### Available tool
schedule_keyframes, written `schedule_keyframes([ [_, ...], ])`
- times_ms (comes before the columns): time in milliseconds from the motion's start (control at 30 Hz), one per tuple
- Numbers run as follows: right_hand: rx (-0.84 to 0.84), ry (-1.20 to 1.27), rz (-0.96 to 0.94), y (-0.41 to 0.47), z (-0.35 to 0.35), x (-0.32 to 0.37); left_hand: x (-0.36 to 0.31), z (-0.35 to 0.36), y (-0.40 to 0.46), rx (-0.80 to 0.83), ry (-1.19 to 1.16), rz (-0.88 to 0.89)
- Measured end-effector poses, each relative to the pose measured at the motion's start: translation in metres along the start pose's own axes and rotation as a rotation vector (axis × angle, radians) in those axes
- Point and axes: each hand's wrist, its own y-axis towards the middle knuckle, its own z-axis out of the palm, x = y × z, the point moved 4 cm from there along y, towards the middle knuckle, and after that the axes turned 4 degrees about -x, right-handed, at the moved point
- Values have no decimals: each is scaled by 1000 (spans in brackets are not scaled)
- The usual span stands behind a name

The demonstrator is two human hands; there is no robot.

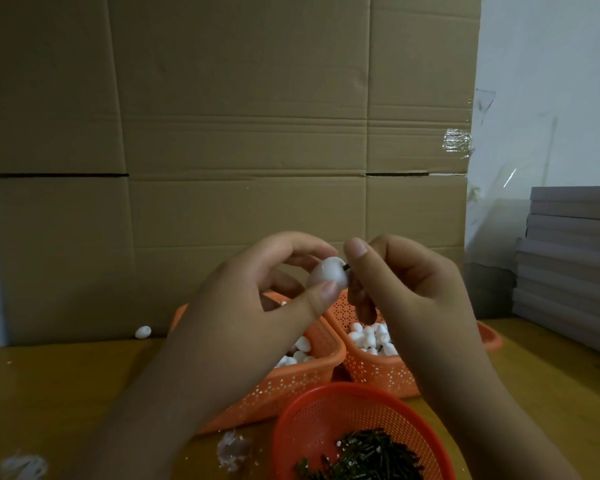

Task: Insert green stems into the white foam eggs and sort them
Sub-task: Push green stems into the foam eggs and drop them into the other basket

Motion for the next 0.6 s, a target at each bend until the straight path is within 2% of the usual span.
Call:
schedule_keyframes([
  [133, -5, -357, -242, -4, 1, 7, 3, 0, 0, 9, 57, 13],
  [200, -15, -353, -249, -4, 0, 7, 3, -1, 1, -24, 73, 31],
  [333, -48, -82, 2, 1, -4, 1, 1, -4, 3, -78, 78, 84],
  [467, 198, 210, 388, -1, 4, -11, 6, -6, 4, -81, -45, 43],
  [533, 267, 296, 436, -1, 7, -11, 5, -6, 4, -92, -47, 49],
  [600, 254, 319, 434, 0, 5, -11, 4, -6, 4, -104, -17, 64],
])
